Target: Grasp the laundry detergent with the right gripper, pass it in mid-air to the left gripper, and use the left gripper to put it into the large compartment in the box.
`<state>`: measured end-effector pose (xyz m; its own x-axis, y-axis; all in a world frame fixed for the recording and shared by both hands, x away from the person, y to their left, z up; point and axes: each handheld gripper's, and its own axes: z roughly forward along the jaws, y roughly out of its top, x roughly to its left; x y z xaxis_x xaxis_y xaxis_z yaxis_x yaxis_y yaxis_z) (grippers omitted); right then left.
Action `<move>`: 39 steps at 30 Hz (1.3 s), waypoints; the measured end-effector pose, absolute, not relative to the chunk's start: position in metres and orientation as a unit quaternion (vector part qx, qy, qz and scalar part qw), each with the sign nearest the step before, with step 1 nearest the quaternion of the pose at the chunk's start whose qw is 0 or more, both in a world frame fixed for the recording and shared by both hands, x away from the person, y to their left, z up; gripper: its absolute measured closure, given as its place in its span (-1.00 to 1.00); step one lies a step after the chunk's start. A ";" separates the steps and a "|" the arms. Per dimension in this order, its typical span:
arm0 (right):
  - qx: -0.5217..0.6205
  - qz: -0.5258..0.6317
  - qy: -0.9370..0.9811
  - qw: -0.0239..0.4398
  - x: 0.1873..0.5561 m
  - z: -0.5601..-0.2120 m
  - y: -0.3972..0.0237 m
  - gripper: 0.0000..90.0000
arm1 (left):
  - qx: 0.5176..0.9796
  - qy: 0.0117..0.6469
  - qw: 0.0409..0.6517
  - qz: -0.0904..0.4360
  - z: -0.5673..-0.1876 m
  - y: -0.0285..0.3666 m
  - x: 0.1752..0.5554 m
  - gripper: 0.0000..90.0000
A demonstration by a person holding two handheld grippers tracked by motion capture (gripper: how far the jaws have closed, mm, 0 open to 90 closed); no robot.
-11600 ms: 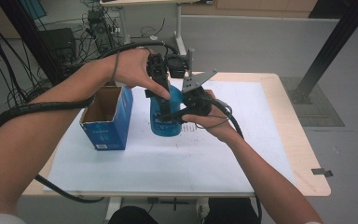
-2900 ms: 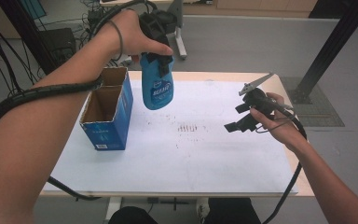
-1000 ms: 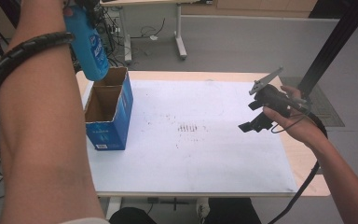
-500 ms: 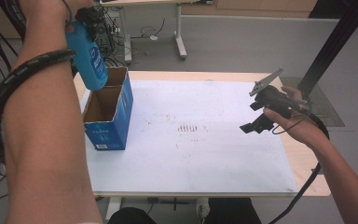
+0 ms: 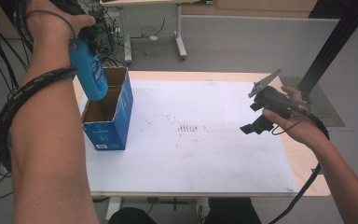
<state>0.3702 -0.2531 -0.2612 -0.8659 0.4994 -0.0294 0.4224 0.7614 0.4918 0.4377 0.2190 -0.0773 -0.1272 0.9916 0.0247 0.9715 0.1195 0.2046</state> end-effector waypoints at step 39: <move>0.242 0.231 0.940 0.074 0.374 -0.274 -0.241 -0.88 | 0.672 0.736 0.051 0.066 -0.191 0.222 0.445 -0.18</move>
<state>0.3742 -0.2413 -0.2741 -0.8722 0.4885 -0.0265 0.4205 0.7763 0.4697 0.4453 0.2222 -0.1906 -0.0909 0.9958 0.0126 0.9823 0.0876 0.1655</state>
